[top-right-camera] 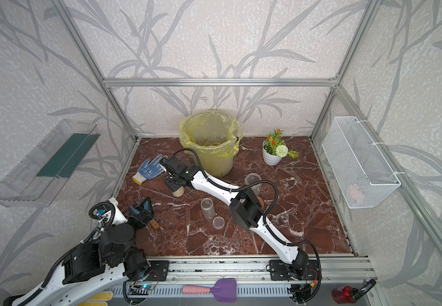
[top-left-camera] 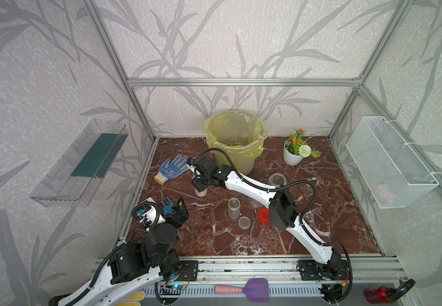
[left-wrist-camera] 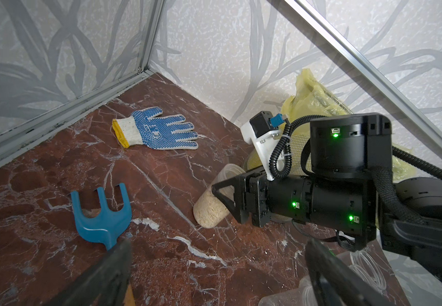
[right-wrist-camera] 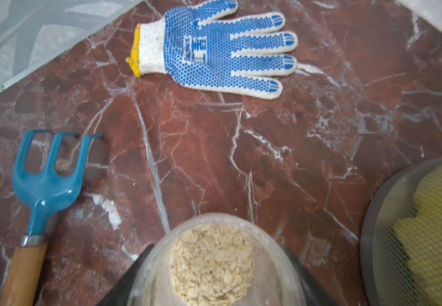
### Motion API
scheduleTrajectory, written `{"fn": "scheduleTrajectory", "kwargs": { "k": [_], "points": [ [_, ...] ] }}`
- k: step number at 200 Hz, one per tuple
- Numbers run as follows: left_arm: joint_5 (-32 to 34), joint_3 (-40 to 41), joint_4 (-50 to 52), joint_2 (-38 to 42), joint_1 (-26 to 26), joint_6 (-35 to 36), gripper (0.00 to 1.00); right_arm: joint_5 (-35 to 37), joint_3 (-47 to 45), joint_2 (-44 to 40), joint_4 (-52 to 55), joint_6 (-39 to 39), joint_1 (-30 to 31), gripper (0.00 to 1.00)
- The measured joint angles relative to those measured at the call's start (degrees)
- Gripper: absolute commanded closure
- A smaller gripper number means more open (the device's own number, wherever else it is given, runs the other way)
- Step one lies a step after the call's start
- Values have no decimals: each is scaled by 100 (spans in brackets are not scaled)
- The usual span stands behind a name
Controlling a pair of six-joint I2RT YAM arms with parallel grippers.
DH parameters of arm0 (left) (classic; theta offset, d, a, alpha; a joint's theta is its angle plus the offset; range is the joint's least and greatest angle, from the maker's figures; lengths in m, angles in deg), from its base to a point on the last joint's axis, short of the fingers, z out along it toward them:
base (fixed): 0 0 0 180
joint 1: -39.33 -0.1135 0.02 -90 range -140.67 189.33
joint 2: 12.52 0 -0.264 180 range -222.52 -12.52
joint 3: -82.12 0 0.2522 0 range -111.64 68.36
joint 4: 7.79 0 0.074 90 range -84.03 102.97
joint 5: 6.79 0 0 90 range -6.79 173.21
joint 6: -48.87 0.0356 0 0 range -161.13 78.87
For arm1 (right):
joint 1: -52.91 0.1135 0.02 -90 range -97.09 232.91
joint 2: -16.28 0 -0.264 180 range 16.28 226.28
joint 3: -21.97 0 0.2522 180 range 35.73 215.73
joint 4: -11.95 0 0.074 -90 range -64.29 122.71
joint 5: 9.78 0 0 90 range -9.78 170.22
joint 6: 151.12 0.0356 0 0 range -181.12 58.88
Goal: Empty expired oatmeal from jars
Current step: Pick up the jar from the center of the board.
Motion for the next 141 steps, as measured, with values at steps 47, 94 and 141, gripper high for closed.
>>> {"fn": "scheduleTrajectory", "kwargs": {
  "k": [47,94,141],
  "points": [
    [-533,-356,-527,-385,0,1237,1,-236,-122,-1357,1060,181,-9,73],
    [-1777,-911,-1449,-1486,-11,2730,1,-417,-590,-3456,1659,474,-142,73],
    [-3058,-1659,-2212,-3084,-11,3847,1,-420,-1941,-4922,1827,782,-575,73]
  ]
}}
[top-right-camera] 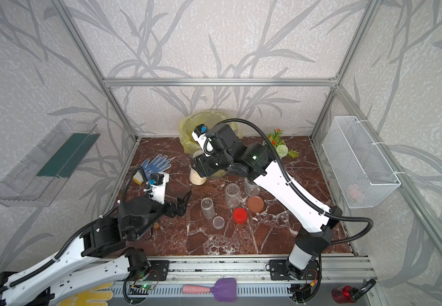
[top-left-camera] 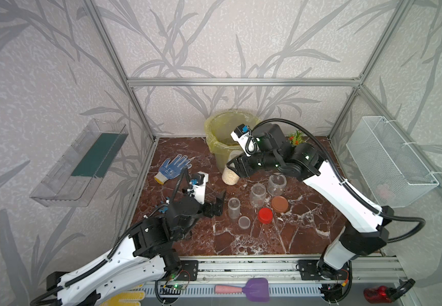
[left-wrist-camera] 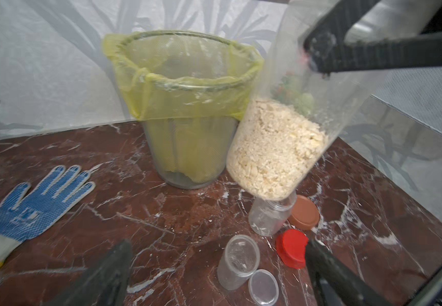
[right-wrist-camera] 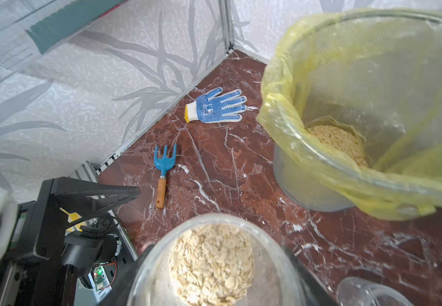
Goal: Empty expired oatmeal from jars
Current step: Pick up the jar from the center of the board.
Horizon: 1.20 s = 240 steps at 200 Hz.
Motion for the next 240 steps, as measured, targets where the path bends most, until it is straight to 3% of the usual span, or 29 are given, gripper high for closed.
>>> {"fn": "scheduleTrajectory", "kwargs": {
  "k": [35,104,127,179,206,217,240],
  "points": [
    [-892,-74,-629,-715,0,581,1,-66,-863,-549,24,175,-280,73],
    [-1729,-476,-1263,-1847,-2,1003,8,-522,-1517,-1178,-164,466,-496,73],
    [-1803,-610,-1410,-2063,-37,1088,15,-599,-1526,-1215,-201,542,-520,73],
    [-2055,-621,-1655,-2122,-234,1139,44,-643,-1847,-1473,-369,702,-581,74],
    [-2201,-612,-1652,-2127,-271,1222,51,-684,-1928,-1523,-409,798,-614,74],
    [-2247,-612,-1661,-2142,-284,1224,61,-682,-1943,-1530,-417,833,-623,73],
    [-2339,-612,-1698,-2170,-315,1231,74,-684,-1961,-1541,-426,887,-649,53]
  ]
}}
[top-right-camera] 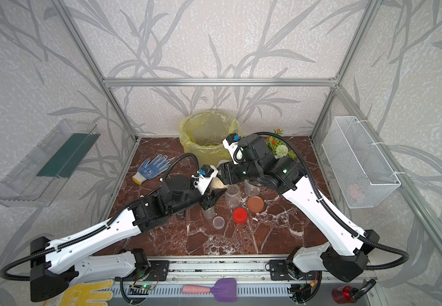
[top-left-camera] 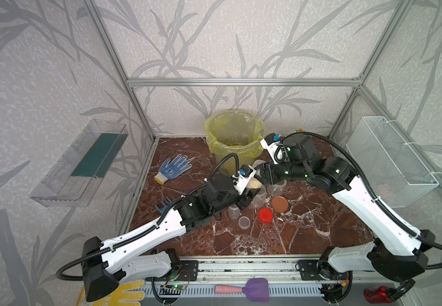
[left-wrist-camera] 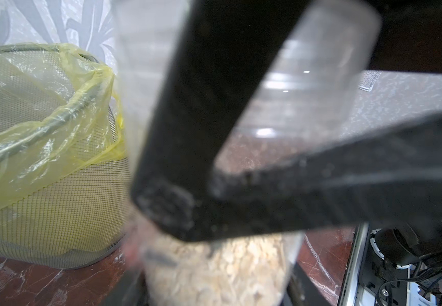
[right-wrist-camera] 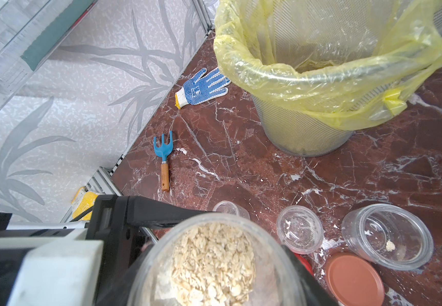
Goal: Empty expired oatmeal from jars
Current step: Pick up the jar from the center of the board, then unscrew the lid from the jar.
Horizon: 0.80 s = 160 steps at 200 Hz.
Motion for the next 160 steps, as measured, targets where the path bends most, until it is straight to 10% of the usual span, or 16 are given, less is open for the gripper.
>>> {"fn": "scheduleTrajectory", "kwargs": {
  "k": [12,52,160],
  "points": [
    [-11,0,-7,-2,-17,26,80,-13,-7,-4,2,57,-20,31],
    [101,269,-339,24,-61,284,91,-260,-446,-435,-133,455,-251,13],
    [835,68,-140,-160,22,2669,96,-2356,-826,-1060,378,2085,-2398,13]
  ]
}}
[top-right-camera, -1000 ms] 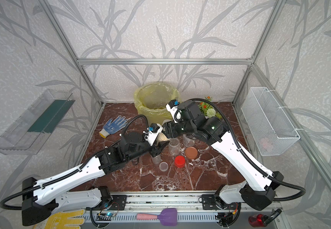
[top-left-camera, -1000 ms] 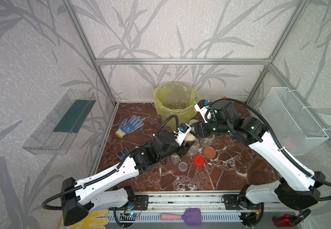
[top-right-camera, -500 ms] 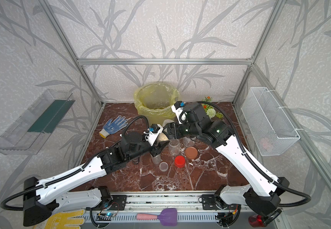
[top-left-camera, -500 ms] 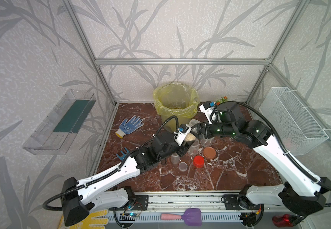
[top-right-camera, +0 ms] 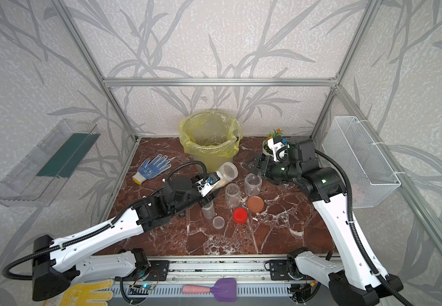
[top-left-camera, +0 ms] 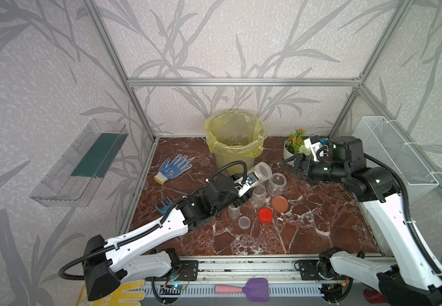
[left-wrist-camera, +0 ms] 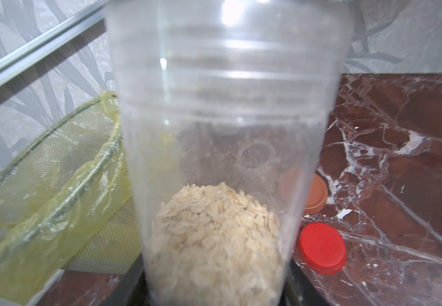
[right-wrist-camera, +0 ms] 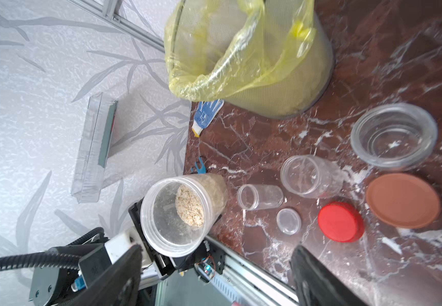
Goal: Empty expired oatmeal from jars
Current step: Unscrew the lid from the jar.
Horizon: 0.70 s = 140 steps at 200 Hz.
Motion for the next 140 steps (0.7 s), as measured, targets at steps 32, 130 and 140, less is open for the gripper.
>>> {"fn": "scheduleTrajectory", "kwargs": {
  "k": [32,130,140],
  "points": [
    [131,-372,118,-293,63,433,96,-306,413,527,365,87,15,13],
    [208,-573,332,-640,83,813,96,-247,857,940,678,70,393,17],
    [205,-573,334,-640,85,813,96,-210,872,960,732,28,409,17]
  ]
}}
